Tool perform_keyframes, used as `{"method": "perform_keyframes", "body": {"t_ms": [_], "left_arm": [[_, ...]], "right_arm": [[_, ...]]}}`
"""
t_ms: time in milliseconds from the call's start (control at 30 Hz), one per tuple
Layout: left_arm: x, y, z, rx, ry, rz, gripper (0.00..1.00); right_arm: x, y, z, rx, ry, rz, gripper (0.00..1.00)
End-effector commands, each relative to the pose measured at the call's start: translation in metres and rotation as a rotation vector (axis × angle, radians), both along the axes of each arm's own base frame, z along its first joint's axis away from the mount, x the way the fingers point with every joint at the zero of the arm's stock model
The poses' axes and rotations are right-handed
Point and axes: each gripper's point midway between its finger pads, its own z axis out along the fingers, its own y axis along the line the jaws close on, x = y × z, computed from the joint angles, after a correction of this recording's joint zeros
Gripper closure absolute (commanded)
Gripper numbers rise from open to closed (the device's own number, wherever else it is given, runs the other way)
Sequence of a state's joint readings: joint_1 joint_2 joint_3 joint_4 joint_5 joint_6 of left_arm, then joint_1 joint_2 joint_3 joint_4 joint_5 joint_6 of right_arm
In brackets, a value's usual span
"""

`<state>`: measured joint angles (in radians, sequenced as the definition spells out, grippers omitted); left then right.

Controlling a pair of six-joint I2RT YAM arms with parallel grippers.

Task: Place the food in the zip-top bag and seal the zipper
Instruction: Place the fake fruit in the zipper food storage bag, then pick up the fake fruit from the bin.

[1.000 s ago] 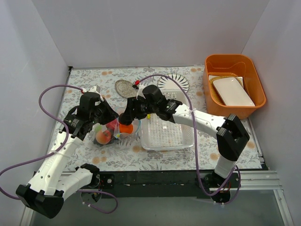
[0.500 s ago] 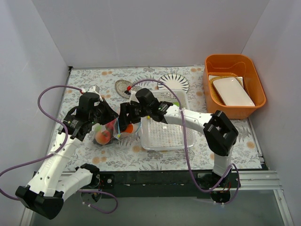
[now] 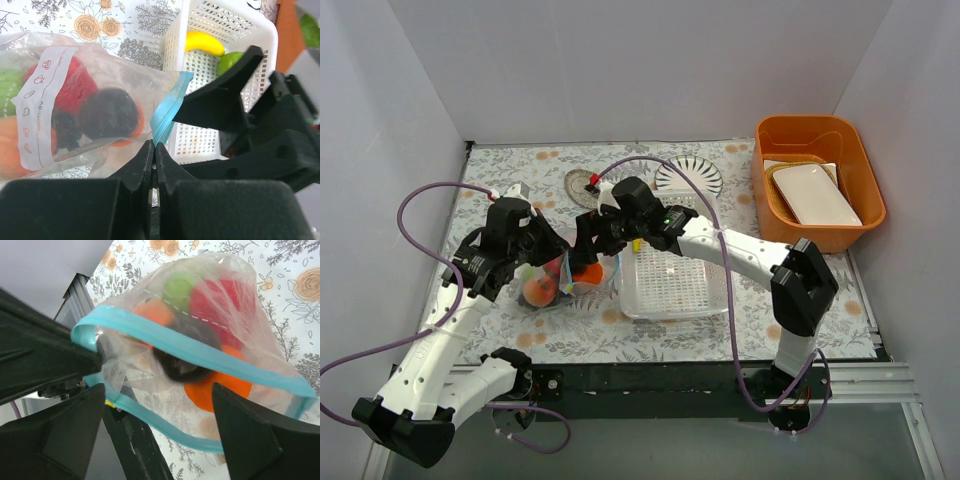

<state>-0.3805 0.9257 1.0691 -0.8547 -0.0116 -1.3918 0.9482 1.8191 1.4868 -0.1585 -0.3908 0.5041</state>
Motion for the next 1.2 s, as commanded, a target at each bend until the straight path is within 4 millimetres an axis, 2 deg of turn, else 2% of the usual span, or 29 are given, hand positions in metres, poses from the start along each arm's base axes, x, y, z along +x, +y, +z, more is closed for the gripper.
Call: {"method": "perform_keyframes", "body": {"t_ms": [0,67,100,167,233,300,333,367,467,500,567,633,700,733,800,867,933,1167], "left_arm": [[0.001,0.004,0.020,-0.011,-0.054,0.016,1.00],[0.002,0.004,0.021,-0.009,-0.059,0.019,1.00],[0.002,0.004,0.022,-0.011,-0.060,0.020,1.00],[0.001,0.004,0.021,-0.008,-0.054,0.018,1.00],[0.001,0.004,0.021,-0.006,-0.053,0.019,1.00],[0.000,0.006,0.022,-0.004,-0.057,0.022,1.00],[0.000,0.006,0.022,-0.004,-0.056,0.024,1.00],[0.000,0.006,0.021,-0.002,-0.057,0.024,1.00],[-0.001,0.006,0.019,-0.005,-0.054,0.024,1.00],[-0.002,0.006,0.018,-0.005,-0.052,0.022,1.00],[-0.002,0.006,0.017,-0.004,-0.051,0.022,1.00],[-0.002,0.006,0.017,-0.006,-0.053,0.022,1.00],[-0.001,0.006,0.018,-0.006,-0.056,0.022,1.00],[-0.001,0.006,0.017,-0.003,-0.055,0.020,1.00],[-0.001,0.005,0.018,-0.005,-0.055,0.019,1.00],[-0.001,0.006,0.019,-0.004,-0.057,0.020,1.00],[-0.001,0.006,0.020,-0.005,-0.062,0.023,1.00],[-0.001,0.005,0.015,-0.012,-0.049,0.022,1.00]], "right_arm": [[0.005,-0.017,0.030,0.035,-0.058,-0.039,0.23],[0.002,-0.018,0.023,0.024,-0.037,-0.036,0.33],[0.002,-0.019,0.020,0.018,-0.034,-0.041,0.42],[0.004,-0.022,0.012,-0.006,-0.021,-0.065,0.47],[0.006,-0.023,0.011,-0.013,-0.024,-0.079,0.58],[0.012,-0.030,0.012,-0.029,-0.045,-0.126,0.59],[0.016,-0.034,0.012,-0.046,-0.057,-0.155,0.58],[0.026,-0.047,0.004,-0.107,-0.075,-0.229,0.55],[0.043,-0.080,0.000,-0.198,-0.116,-0.352,0.48],[0.043,-0.091,0.002,-0.205,-0.124,-0.369,0.41],[0.056,-0.114,0.004,-0.225,-0.161,-0.445,0.38],[0.058,-0.134,0.007,-0.227,-0.180,-0.484,0.29],[0.071,-0.156,0.009,-0.231,-0.188,-0.539,0.19],[0.082,-0.172,0.002,-0.255,-0.182,-0.575,0.17],[0.089,-0.189,-0.011,-0.316,-0.162,-0.584,0.12],[0.101,-0.219,-0.025,-0.425,-0.145,-0.614,0.12],[0.109,-0.236,-0.039,-0.499,-0.139,-0.606,0.11],[0.141,-0.261,-0.046,-0.689,-0.218,-0.608,0.09]]}}
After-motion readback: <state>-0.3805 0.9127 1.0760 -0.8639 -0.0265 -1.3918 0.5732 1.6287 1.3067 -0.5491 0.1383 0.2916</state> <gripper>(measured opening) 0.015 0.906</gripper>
